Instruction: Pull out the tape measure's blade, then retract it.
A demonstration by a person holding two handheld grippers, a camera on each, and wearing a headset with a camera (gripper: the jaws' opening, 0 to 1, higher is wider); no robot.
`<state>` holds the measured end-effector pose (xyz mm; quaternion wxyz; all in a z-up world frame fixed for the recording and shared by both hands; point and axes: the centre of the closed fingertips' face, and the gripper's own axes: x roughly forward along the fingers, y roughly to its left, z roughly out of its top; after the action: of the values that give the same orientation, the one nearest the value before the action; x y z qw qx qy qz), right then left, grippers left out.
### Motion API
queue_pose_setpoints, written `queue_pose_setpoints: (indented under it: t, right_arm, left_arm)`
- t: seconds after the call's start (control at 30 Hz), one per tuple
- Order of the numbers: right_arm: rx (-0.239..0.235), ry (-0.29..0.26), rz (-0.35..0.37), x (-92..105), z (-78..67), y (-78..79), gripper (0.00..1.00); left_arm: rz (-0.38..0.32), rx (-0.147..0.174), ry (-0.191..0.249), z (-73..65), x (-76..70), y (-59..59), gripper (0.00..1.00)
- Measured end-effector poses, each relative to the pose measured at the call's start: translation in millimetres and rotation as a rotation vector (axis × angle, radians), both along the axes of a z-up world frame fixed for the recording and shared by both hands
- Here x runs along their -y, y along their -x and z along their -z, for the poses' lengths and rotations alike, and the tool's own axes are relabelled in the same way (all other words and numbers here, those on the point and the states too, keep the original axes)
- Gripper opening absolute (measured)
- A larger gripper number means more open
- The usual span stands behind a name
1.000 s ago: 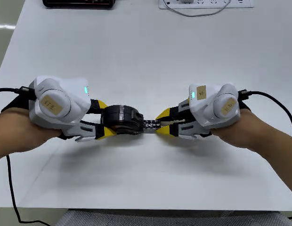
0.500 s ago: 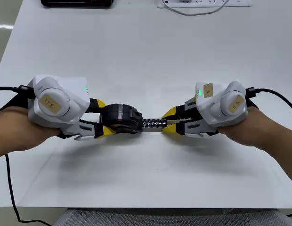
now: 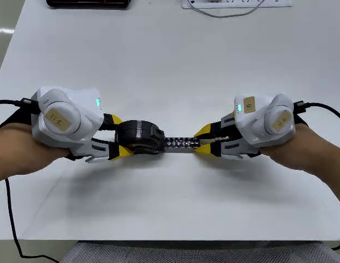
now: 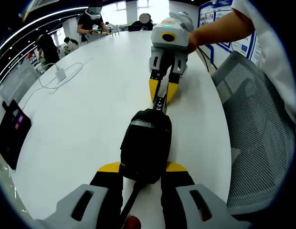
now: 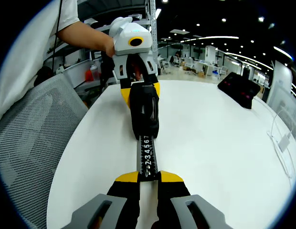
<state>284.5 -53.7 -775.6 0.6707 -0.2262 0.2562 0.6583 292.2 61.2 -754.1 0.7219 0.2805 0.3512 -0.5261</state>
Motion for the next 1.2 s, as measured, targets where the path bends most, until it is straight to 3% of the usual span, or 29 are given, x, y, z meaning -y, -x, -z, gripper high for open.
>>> queue_pose_setpoints:
  t: [1.2]
  right_arm:
    - [0.022,0.058,0.006,35.0,0.7,-2.1,0.09]
  left_arm:
    - [-0.005,0.002,-0.002,-0.1,0.2,0.3,0.25]
